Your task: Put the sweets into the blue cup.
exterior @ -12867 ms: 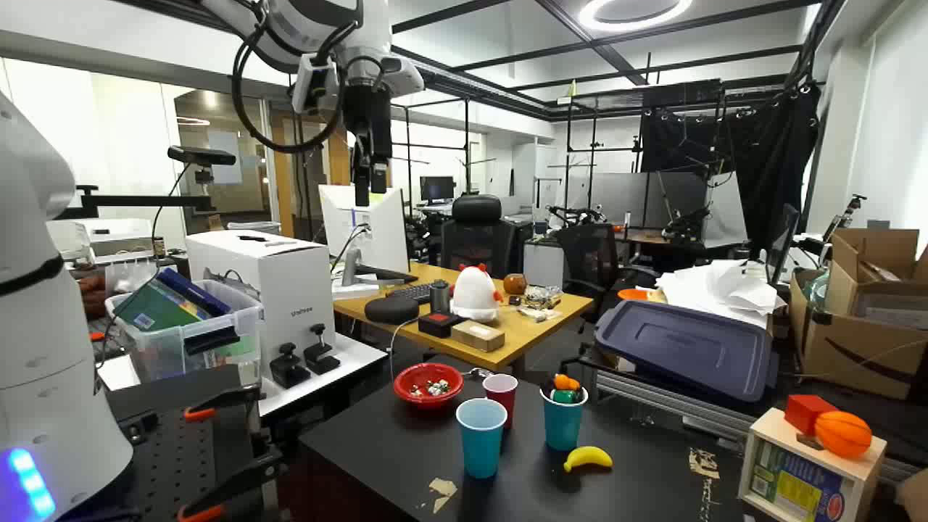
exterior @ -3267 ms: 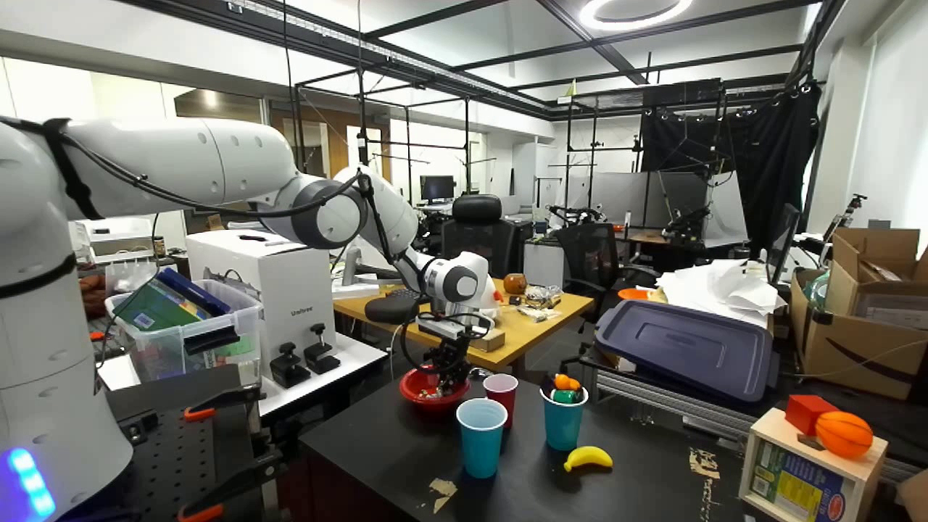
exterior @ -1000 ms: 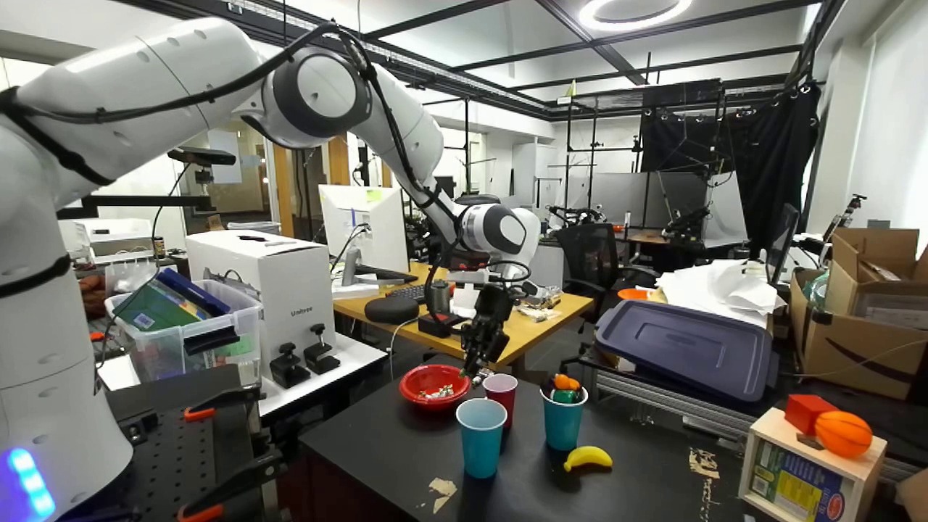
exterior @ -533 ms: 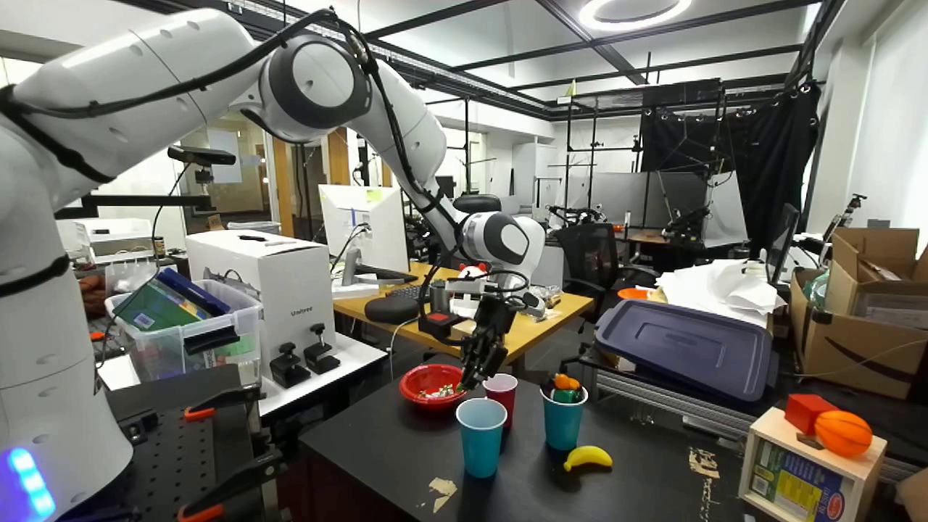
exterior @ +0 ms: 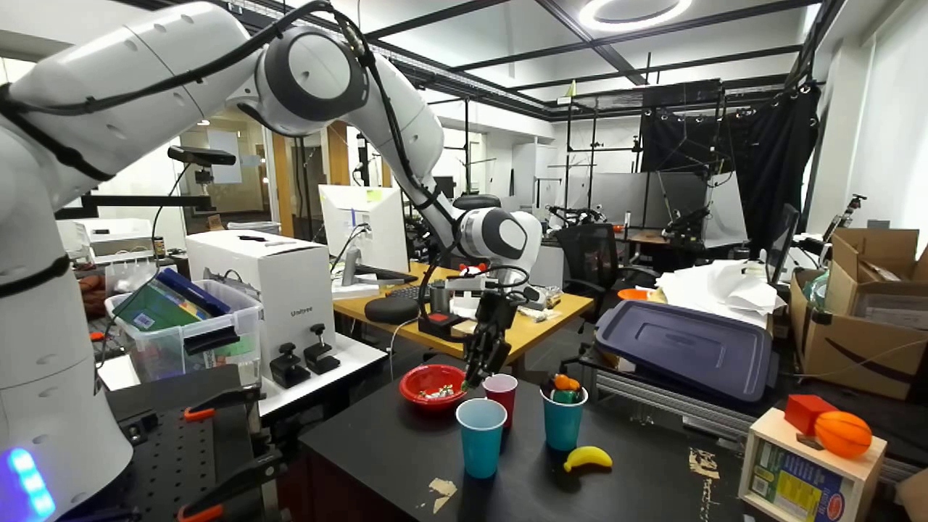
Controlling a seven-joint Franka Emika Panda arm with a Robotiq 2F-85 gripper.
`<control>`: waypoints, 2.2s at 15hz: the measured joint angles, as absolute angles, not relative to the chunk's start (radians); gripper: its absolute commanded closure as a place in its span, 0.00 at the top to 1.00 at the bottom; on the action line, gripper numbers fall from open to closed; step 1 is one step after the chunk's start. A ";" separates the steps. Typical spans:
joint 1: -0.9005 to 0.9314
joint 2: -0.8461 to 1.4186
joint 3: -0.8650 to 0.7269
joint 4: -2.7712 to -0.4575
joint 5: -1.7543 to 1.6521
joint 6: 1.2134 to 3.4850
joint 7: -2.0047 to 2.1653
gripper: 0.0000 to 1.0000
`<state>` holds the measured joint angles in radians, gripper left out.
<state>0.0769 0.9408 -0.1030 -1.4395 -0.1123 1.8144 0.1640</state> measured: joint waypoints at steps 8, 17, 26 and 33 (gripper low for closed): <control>0.096 0.830 -0.103 -1.526 -0.142 1.877 0.188 0.04; 0.096 0.792 -0.103 -1.633 -0.155 1.917 0.221 0.04; 0.116 0.792 -0.107 -1.676 -0.227 1.995 0.343 0.56; 0.168 0.761 -0.135 -1.707 -0.278 2.127 0.438 1.00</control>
